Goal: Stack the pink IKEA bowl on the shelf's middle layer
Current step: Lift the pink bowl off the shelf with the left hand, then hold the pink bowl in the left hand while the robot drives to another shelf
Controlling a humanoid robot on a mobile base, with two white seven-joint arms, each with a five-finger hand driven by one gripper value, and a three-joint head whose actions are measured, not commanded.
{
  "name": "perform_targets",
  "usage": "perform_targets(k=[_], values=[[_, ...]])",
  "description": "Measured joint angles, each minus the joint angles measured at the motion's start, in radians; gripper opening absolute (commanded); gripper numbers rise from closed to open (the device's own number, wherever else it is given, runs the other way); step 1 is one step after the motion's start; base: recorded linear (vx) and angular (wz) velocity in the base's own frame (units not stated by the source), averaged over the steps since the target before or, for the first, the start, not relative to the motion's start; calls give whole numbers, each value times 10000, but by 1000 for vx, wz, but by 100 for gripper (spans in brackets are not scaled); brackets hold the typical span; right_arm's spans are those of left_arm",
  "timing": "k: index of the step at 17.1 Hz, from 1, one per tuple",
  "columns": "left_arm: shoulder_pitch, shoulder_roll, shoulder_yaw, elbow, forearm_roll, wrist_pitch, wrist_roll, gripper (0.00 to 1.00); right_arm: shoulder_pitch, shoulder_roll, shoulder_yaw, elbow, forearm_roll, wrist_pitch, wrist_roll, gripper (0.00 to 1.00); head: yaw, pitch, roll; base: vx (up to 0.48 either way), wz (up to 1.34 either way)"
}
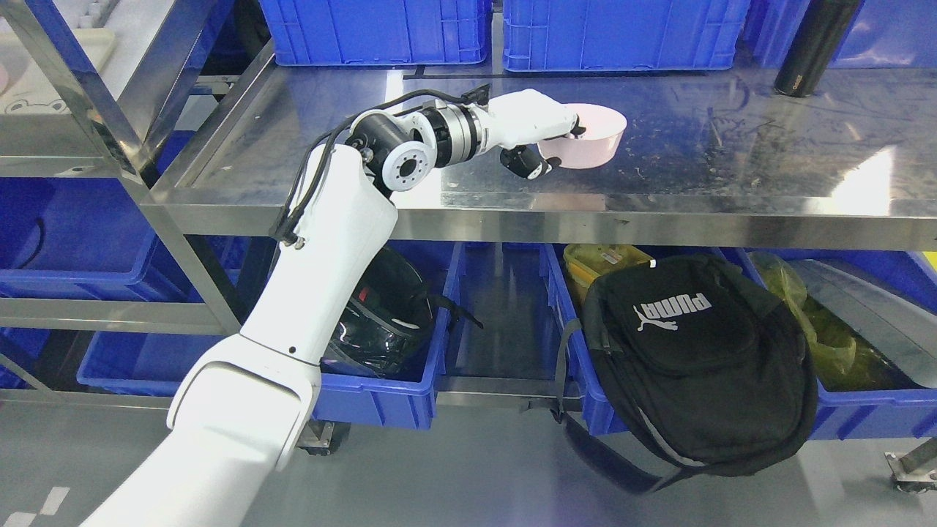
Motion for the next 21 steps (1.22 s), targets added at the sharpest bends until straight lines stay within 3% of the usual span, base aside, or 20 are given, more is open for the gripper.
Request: perform_targets(k=[5,11,21], values=[[1298,0,1008,-1580,440,-1876,-201,1,0,0,0,0,0,0,0,100,0,0,0,0,0],[2308,0,1668,-2868,600,-2162,-236,1,0,0,0,0,0,0,2,100,0,0,0,0,2],[2725,0,2244,-3744,626,-2103,-275,1,-1,0,0,0,0,0,2,100,0,0,0,15,111]])
